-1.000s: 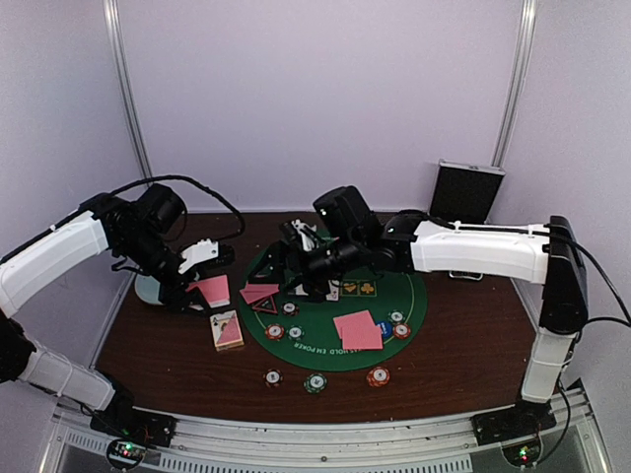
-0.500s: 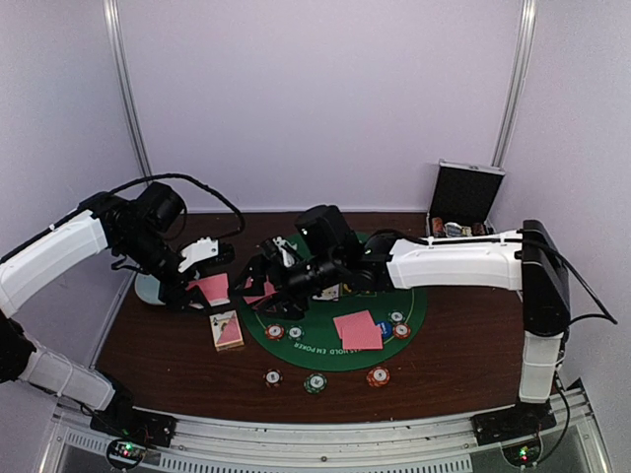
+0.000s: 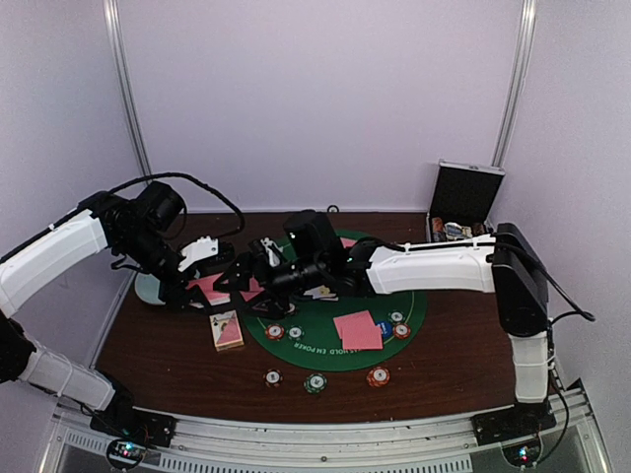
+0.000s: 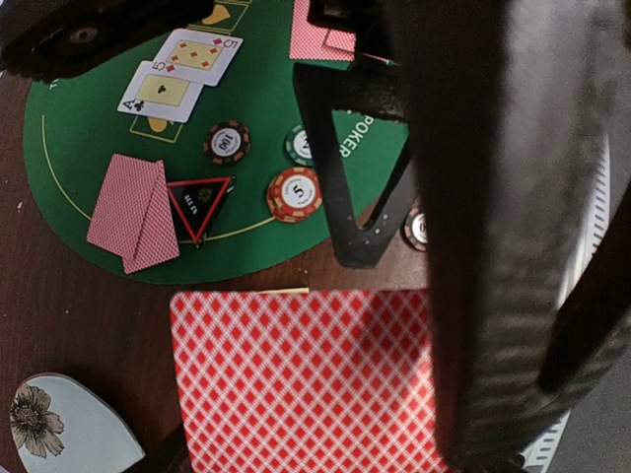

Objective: Distribute texas hold em gaming equipment

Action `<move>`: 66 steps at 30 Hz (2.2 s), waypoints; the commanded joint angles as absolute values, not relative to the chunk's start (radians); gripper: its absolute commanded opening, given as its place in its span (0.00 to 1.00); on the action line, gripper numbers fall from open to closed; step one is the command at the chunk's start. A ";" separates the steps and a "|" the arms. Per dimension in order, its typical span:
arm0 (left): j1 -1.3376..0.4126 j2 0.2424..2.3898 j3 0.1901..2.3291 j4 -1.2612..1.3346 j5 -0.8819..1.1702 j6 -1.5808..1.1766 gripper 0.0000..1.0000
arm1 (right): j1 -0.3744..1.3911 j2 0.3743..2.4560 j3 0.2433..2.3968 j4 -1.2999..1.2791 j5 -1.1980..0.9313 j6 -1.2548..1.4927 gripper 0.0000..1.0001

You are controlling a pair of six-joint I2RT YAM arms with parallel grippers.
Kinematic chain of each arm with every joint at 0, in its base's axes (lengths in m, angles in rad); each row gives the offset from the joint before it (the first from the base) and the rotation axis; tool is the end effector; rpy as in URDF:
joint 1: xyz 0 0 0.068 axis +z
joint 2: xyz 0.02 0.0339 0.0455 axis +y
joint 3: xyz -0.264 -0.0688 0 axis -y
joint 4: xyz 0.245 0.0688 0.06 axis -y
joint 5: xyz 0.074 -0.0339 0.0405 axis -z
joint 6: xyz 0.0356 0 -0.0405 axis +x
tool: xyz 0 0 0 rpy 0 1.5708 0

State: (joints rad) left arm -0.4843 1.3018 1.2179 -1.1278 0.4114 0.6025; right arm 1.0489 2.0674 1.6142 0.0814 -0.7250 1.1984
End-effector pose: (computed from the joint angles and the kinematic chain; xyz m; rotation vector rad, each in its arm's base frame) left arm 0.2027 -0.1227 0.3074 1.4903 2.2685 -0.5359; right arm 0.2219 0.4331 0.2557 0.4358 -2.4106 -1.8501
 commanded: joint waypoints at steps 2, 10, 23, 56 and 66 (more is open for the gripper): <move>-0.480 1.290 1.243 -1.112 0.437 0.595 0.00 | 1.055 2.131 1.680 0.182 -0.753 1.267 0.95; -0.480 1.290 1.244 -1.112 0.436 0.603 0.00 | 1.060 2.202 1.754 0.177 -0.793 1.302 0.93; -0.480 1.290 1.248 -1.112 0.436 0.604 0.00 | 1.025 2.171 1.704 0.060 -0.823 1.249 0.85; -0.480 1.294 1.237 -1.113 0.424 0.607 0.00 | 0.997 2.010 1.636 0.071 -0.808 1.253 0.24; -0.480 1.292 1.233 -1.112 0.423 0.607 0.00 | 0.976 1.977 1.634 0.025 -0.813 1.224 0.01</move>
State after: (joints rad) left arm -0.4843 1.3018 1.2179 -1.1297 0.4076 0.6033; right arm 1.0000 2.0453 1.6382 0.0494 -0.8139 1.2503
